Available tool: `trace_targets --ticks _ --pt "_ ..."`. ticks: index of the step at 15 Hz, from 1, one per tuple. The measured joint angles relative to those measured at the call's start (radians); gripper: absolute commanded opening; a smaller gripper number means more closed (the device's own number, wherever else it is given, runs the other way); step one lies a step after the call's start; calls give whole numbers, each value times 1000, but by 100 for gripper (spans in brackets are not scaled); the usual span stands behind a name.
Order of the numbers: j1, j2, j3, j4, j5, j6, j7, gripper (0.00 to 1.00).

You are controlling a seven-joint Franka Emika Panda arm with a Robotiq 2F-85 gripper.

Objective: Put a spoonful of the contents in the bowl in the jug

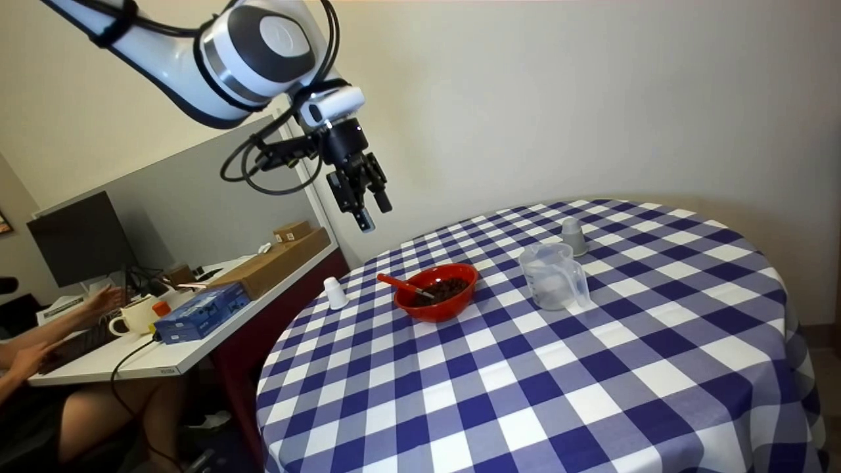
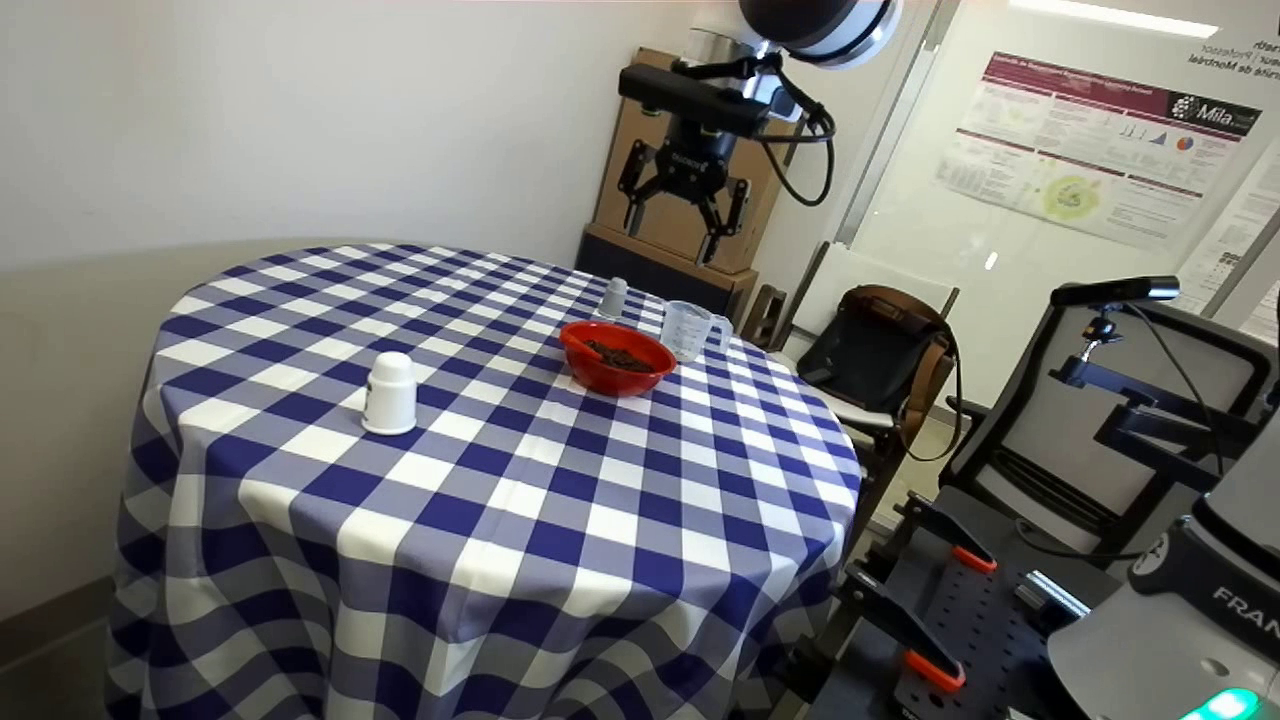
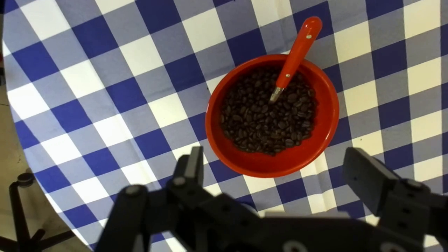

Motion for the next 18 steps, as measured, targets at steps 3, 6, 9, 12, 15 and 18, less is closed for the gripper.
trace_targets --ticks 3,6,9,12,15,18 --pt "35 80 -18 55 -6 13 11 100" --pt "71 156 -34 118 -6 19 15 100" --pt "107 227 -52 180 -6 19 25 100" --pt "138 288 -71 227 -6 19 33 100" --pt "166 333 -87 254 -6 19 50 100" --pt "192 364 -96 266 -6 19 65 100"
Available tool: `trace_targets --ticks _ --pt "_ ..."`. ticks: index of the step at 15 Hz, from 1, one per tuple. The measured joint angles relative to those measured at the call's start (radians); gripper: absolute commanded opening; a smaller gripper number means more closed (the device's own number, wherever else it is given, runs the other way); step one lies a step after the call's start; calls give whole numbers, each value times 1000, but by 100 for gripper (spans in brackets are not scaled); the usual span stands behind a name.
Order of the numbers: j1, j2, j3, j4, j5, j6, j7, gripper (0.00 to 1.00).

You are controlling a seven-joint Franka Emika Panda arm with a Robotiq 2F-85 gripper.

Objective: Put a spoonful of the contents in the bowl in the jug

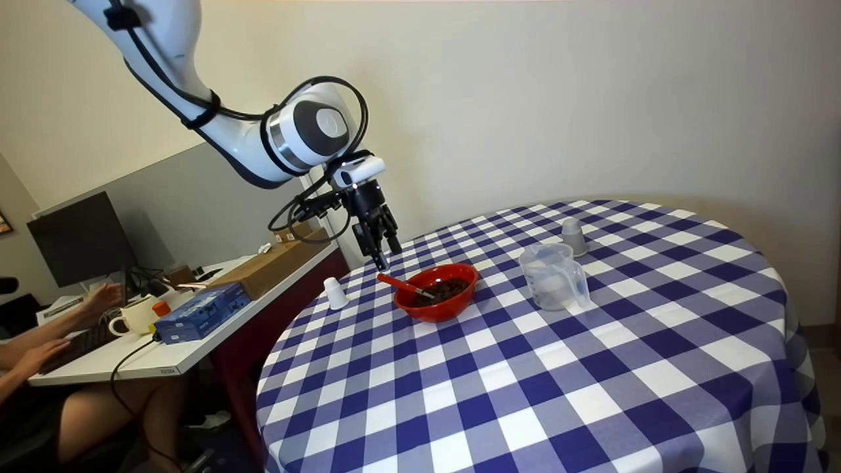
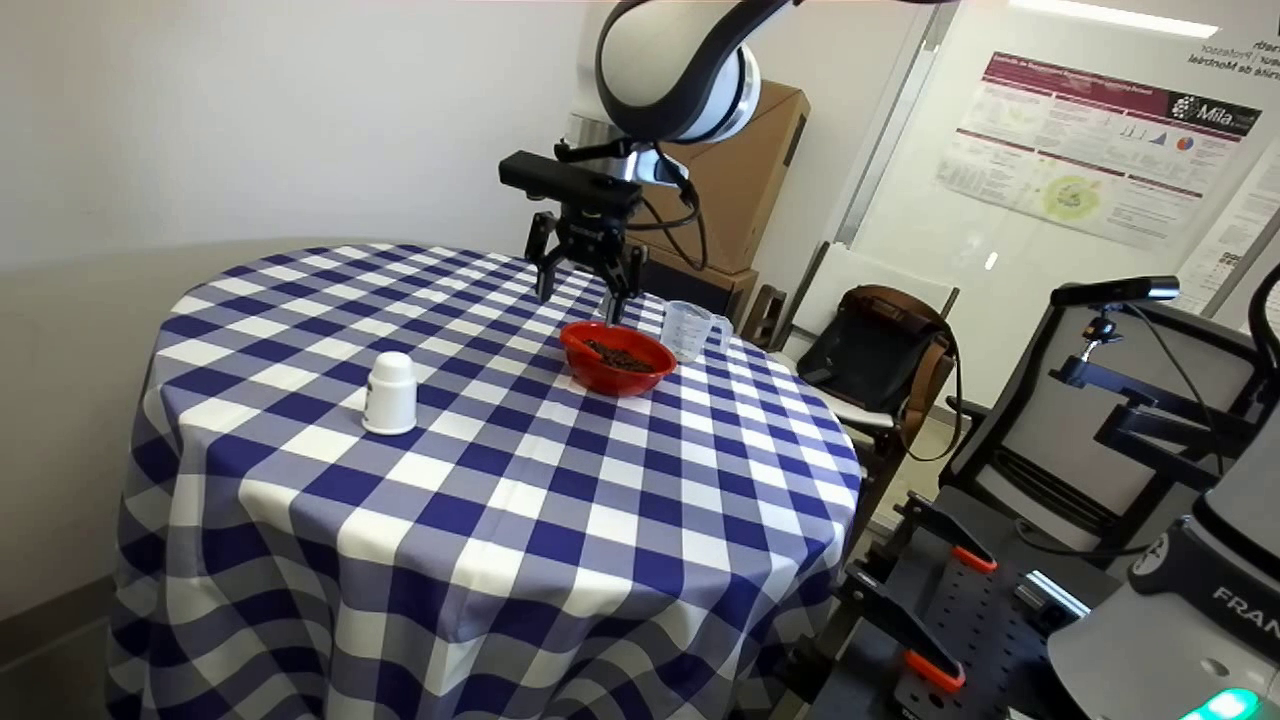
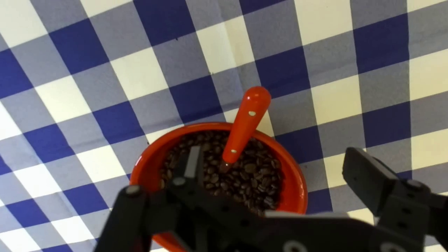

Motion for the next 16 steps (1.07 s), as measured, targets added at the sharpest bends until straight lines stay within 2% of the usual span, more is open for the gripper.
trace_targets --ticks 4,5,6,8,16 --pt "24 27 -3 6 1 0 7 100" --pt "29 31 -4 6 1 0 7 96" --pt "32 35 -5 7 2 0 7 89" --pt "37 42 -8 8 2 0 7 69" --pt "54 57 -19 11 2 0 7 8"
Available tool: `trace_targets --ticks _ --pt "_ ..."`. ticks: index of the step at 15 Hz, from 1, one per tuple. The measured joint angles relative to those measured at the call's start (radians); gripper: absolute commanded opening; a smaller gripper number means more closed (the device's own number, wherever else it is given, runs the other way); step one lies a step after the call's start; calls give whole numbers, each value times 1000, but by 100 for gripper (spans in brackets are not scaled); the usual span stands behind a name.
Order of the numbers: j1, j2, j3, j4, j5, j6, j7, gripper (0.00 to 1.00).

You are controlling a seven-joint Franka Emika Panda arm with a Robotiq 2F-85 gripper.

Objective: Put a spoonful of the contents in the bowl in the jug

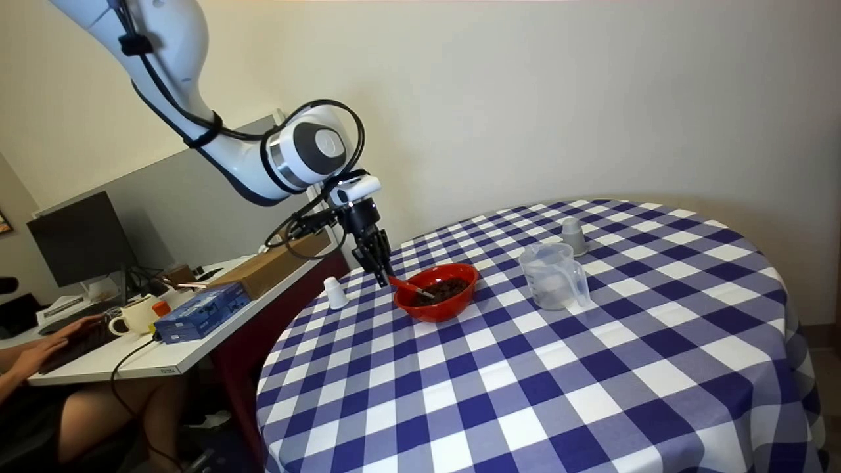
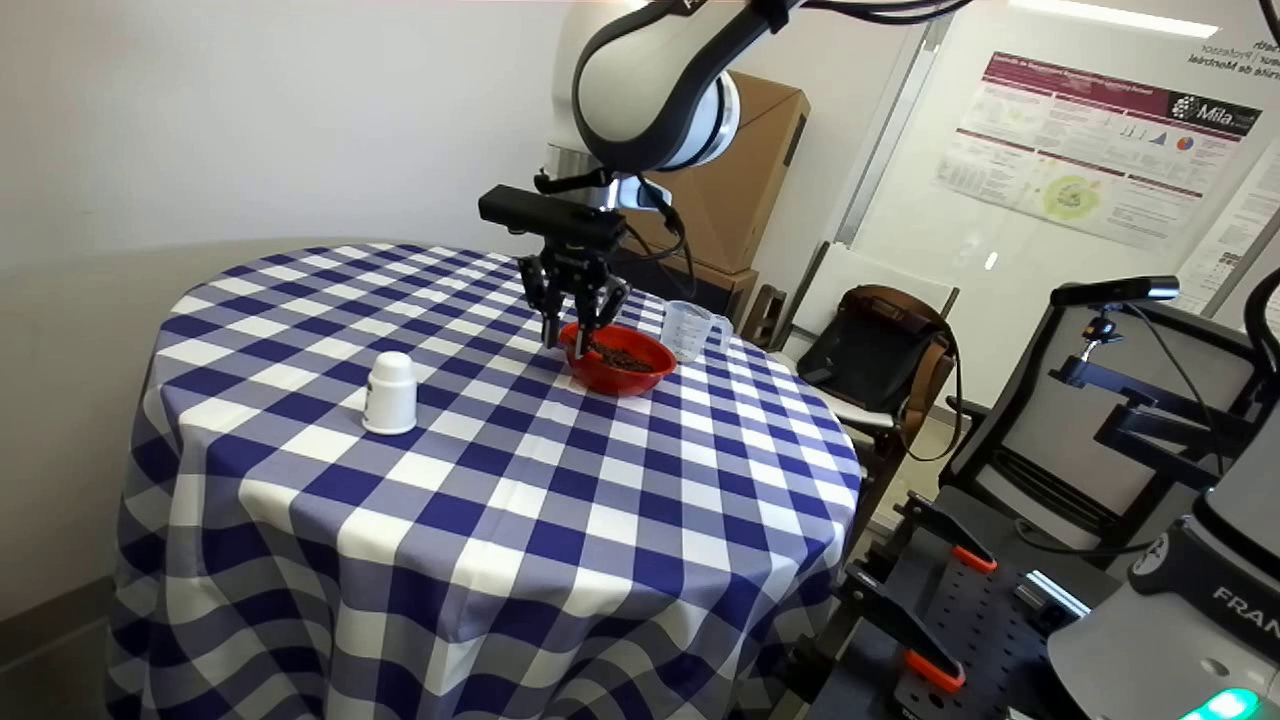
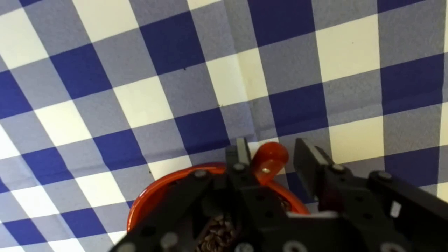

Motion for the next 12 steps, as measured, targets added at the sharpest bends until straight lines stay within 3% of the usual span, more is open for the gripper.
trace_targets --ticks 2,3,12 --pt "3 3 -2 1 0 0 0 3" --pt "5 5 -3 1 0 0 0 7" --pt "12 6 -6 4 0 0 0 7"
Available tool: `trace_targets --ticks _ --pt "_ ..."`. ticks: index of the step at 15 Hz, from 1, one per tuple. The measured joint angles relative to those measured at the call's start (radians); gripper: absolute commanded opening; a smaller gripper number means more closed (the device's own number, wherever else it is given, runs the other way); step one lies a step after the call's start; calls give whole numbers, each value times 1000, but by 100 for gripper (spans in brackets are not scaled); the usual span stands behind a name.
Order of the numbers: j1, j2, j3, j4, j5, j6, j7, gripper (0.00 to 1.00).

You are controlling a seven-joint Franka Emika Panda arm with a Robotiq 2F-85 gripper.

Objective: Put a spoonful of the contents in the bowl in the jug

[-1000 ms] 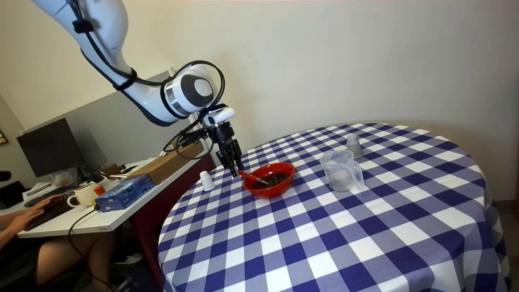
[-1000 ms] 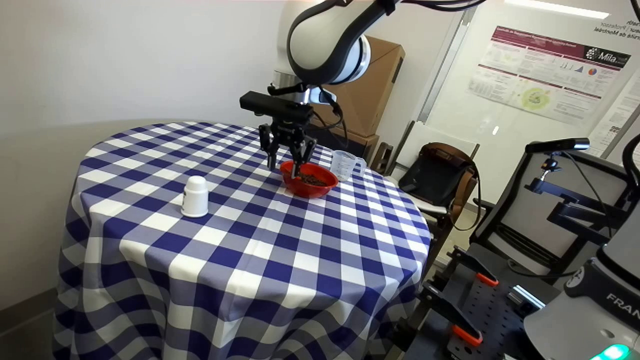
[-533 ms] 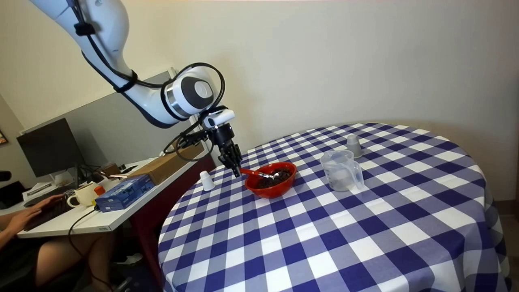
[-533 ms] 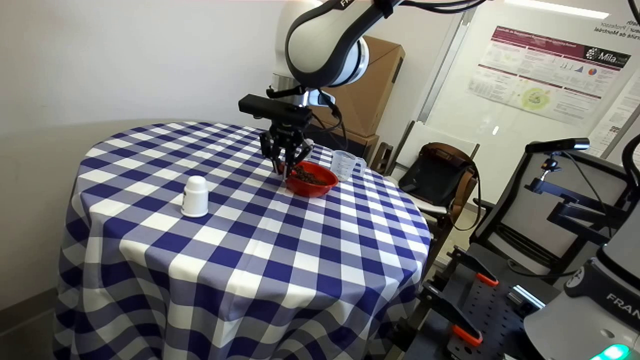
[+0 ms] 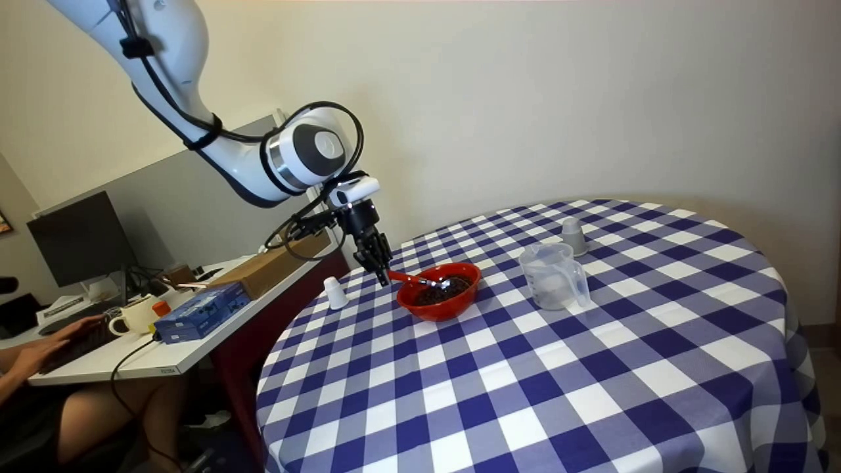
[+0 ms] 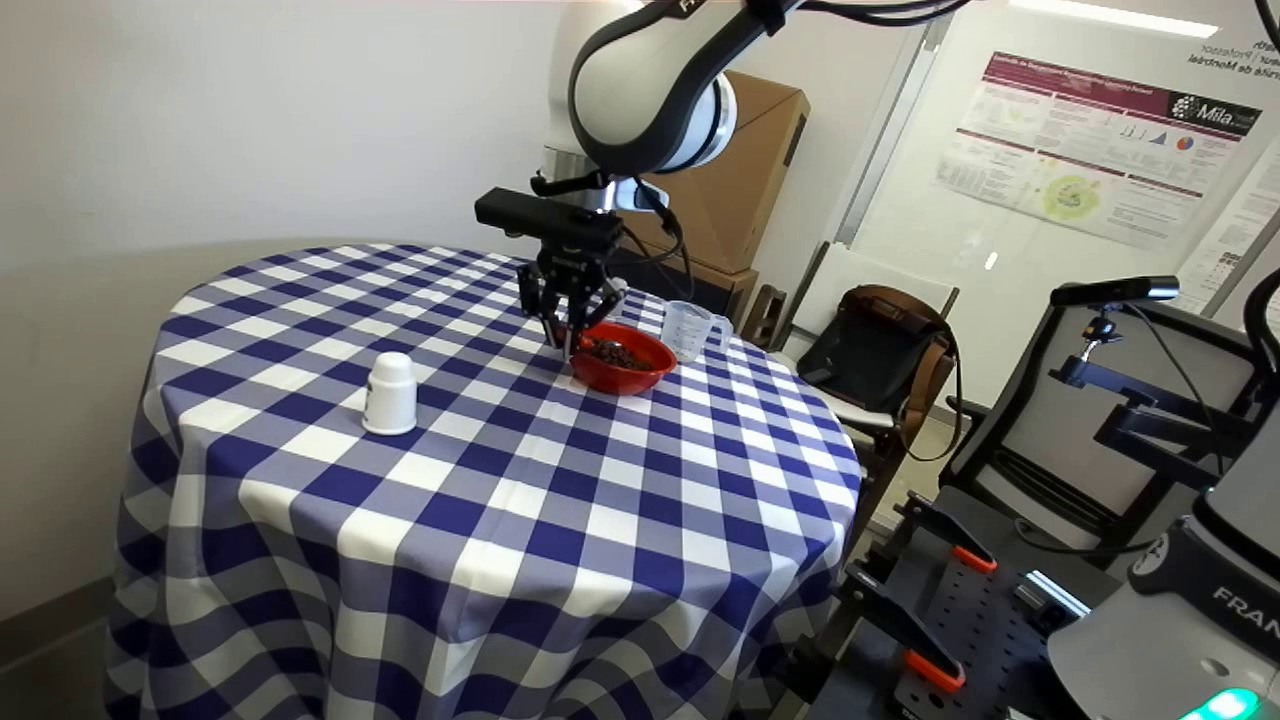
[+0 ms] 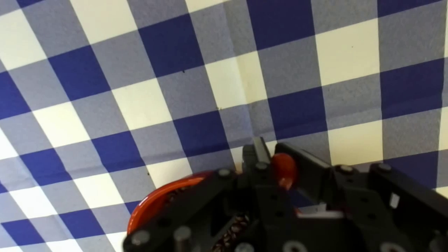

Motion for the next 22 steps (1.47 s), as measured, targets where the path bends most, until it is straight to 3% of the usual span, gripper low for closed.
trace_targets --ticks 6,7,9,16,22 --pt "18 0 -3 0 -21 -42 -1 9" --pt "20 0 -3 0 -22 -51 -1 39" --pt "24 0 -3 0 -23 -65 -1 45" --pt "26 0 -3 0 -23 -76 -2 98" --pt "21 -1 -11 1 -16 -47 38 100"
